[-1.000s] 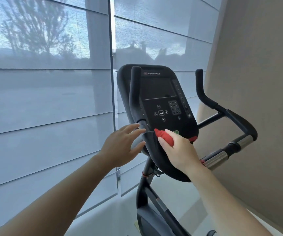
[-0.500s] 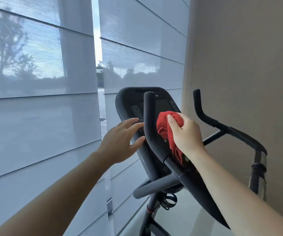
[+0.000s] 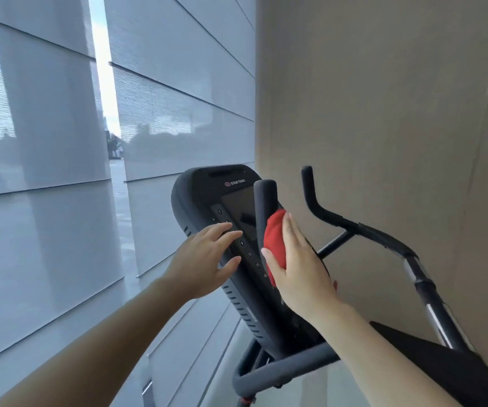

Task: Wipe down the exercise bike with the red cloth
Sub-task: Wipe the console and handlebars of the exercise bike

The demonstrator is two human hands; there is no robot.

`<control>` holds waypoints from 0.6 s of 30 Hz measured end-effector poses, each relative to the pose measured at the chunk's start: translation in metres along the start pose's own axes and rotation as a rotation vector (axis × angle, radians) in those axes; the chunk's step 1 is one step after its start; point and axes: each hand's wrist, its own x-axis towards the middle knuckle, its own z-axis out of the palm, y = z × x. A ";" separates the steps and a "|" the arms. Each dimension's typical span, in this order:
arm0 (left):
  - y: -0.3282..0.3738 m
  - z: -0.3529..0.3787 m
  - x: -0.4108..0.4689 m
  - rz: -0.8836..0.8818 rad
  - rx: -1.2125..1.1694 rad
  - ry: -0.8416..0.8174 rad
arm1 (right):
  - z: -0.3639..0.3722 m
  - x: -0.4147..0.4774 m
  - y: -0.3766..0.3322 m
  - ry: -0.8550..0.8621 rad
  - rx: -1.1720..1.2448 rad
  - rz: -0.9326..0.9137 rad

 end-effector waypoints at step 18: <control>-0.017 0.006 0.000 -0.100 -0.001 0.075 | 0.007 -0.009 -0.001 0.078 -0.090 -0.075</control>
